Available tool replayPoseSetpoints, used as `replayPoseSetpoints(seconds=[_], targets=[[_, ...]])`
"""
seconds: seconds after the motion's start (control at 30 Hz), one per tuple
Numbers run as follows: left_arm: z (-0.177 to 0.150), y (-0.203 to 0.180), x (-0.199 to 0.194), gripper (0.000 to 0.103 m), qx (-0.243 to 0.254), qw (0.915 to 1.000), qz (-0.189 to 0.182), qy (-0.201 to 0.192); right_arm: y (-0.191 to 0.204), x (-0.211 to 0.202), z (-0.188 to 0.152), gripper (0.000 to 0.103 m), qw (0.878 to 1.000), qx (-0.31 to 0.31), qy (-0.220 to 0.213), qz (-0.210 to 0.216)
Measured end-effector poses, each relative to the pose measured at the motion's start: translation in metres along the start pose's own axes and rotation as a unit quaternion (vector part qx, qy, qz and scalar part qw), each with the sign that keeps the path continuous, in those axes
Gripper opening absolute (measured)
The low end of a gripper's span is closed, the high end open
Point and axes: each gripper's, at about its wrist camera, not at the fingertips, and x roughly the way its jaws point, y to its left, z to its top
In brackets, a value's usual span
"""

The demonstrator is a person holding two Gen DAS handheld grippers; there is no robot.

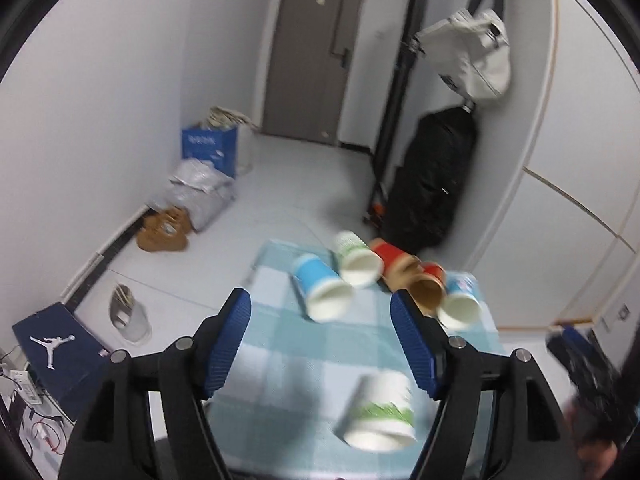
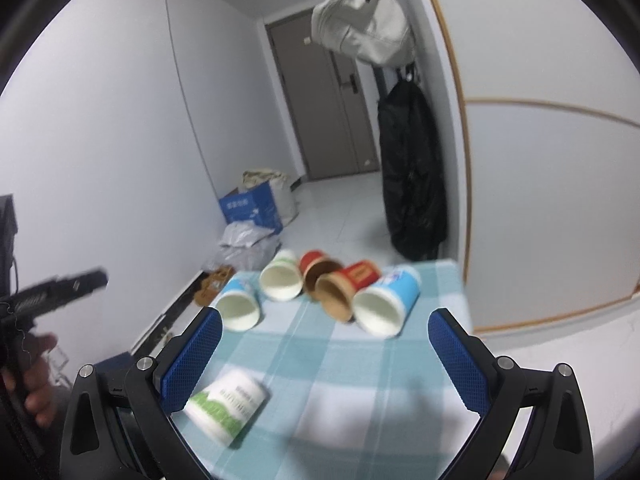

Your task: Flip cup upright

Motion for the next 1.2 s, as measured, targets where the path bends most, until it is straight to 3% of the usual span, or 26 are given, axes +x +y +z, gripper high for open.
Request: replayPoseSetpoints(seconds=[0.13, 0.33, 0.6, 0.77, 0.9, 0.97, 1.2], targets=[[-0.007, -0.003, 0.011, 0.069, 0.026, 0.9993, 0.024, -0.014, 0.019, 0.002, -0.013, 0.103, 0.999, -0.01, 0.027, 0.025], [-0.009, 0.004, 0.015, 0.069, 0.018, 0.9998, 0.002, -0.001, 0.049, 0.015, -0.04, 0.103, 0.994, -0.036, 0.087, 0.048], [-0.005, 0.014, 0.009, 0.069, 0.003, 1.0, -0.005, -0.003, 0.084, 0.052, -0.078, 0.098, 0.978, -0.084, 0.179, 0.063], [-0.001, 0.029, 0.007, 0.069, -0.017, 0.9998, 0.006, -0.008, 0.09, 0.075, -0.092, 0.078, 0.971, -0.071, 0.22, 0.053], [-0.001, 0.035, 0.012, 0.069, -0.029, 0.9995, 0.009, 0.005, 0.092, 0.081, -0.095, 0.068, 0.972, -0.071, 0.219, 0.038], [-0.001, 0.035, 0.014, 0.069, -0.032, 0.9994, 0.007, 0.01, 0.091, 0.081, -0.095, 0.056, 0.972, -0.072, 0.22, 0.03], [-0.004, 0.029, 0.013, 0.069, -0.019, 0.9998, 0.005, 0.009, 0.092, 0.084, -0.094, 0.029, 0.973, -0.077, 0.218, 0.01]])
